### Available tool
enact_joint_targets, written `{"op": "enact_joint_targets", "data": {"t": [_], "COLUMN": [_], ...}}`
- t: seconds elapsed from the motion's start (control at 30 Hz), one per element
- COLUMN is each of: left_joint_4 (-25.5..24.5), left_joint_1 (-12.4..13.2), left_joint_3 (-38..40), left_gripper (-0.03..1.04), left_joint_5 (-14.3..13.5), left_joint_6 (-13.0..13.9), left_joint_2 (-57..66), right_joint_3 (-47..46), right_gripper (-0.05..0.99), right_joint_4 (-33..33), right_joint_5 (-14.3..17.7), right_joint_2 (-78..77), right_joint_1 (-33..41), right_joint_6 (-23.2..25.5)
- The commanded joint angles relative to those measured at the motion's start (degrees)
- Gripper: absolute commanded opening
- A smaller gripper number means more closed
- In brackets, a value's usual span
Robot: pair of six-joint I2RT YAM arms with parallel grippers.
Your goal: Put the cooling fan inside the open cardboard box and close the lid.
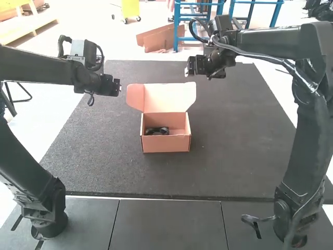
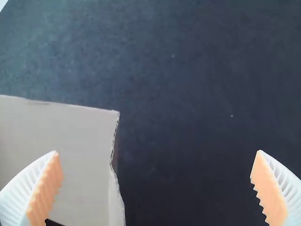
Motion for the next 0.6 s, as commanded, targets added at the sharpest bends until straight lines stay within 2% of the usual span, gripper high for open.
{"op": "enact_joint_targets", "data": {"t": [0.0, 0.27, 0.57], "left_joint_4": [0.7, 1.0, 2.2], "left_joint_1": [-0.4, -1.4, -3.2], "left_joint_3": [2.3, 3.7, 5.0], "left_gripper": [0.97, 0.97, 0.97], "left_joint_5": [0.4, 3.1, 6.3], "left_joint_6": [0.4, 0.4, -0.2], "left_joint_2": [0.9, 3.3, 4.0], "right_joint_3": [2.6, 4.0, 4.9], "right_gripper": [0.91, 0.90, 0.90], "right_joint_4": [-1.2, -4.1, -6.0], "right_joint_5": [-2.9, -6.6, -9.0], "right_joint_2": [0.7, 1.5, 2.1], "right_joint_1": [-1.5, -1.6, -1.6], "right_joint_6": [-0.1, 0.1, 0.7]}}
